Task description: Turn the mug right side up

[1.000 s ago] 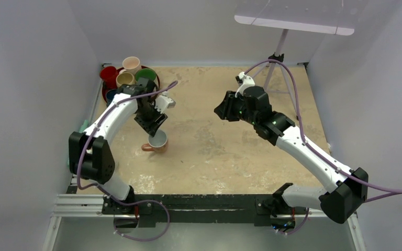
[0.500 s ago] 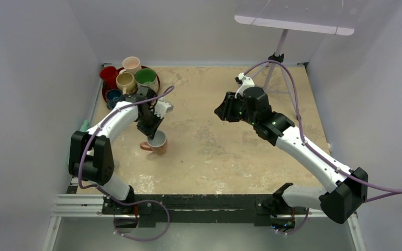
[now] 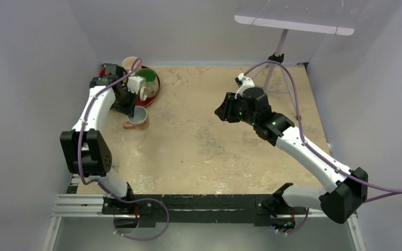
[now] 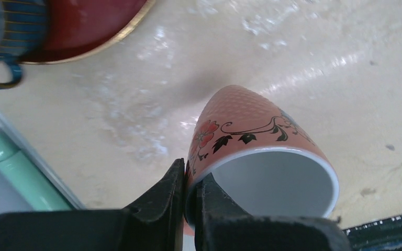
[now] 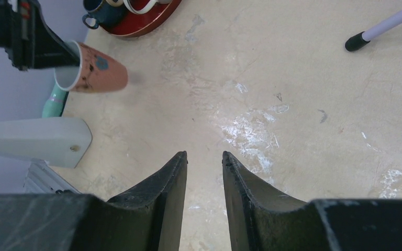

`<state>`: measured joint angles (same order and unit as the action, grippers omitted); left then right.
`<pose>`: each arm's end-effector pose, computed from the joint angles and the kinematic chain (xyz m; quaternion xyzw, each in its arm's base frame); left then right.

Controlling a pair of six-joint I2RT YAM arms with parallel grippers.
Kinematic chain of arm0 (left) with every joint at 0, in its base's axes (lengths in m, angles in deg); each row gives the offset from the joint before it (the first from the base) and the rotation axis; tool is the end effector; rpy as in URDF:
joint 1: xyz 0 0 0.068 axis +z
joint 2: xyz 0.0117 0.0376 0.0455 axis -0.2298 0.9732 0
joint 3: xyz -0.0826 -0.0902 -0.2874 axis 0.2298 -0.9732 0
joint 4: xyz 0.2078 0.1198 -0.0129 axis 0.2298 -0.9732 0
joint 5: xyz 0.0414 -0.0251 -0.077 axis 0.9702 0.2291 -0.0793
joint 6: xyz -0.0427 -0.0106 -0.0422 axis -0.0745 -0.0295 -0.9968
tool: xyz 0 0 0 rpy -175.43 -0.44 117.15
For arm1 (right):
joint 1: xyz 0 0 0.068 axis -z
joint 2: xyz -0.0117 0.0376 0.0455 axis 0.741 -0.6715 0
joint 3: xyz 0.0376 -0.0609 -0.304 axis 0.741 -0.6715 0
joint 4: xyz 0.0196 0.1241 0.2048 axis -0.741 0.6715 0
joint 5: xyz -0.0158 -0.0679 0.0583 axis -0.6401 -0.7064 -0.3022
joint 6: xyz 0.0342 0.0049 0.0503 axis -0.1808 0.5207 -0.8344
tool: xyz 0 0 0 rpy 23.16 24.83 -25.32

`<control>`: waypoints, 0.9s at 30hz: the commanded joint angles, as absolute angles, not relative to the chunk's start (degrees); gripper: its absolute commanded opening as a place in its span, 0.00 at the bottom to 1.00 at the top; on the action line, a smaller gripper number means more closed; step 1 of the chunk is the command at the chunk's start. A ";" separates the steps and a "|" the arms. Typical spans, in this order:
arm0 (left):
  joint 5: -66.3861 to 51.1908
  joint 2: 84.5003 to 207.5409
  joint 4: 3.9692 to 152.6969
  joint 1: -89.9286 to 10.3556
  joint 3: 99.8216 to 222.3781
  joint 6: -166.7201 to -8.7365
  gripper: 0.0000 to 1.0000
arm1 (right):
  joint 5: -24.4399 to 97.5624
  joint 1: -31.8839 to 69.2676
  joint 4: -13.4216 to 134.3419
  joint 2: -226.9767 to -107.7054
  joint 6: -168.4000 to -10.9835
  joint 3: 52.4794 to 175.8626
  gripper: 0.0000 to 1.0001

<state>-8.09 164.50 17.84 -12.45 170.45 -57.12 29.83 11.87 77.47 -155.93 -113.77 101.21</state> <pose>0.3098 -0.0024 0.3161 0.1680 0.9687 -0.0454 0.1772 0.2025 0.1479 0.3818 -0.0414 0.8405 0.3031 0.4472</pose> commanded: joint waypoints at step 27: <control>0.45 194.26 16.95 -5.95 210.47 -62.06 0.00 | 25.32 11.93 77.70 -152.20 -114.51 100.06 0.36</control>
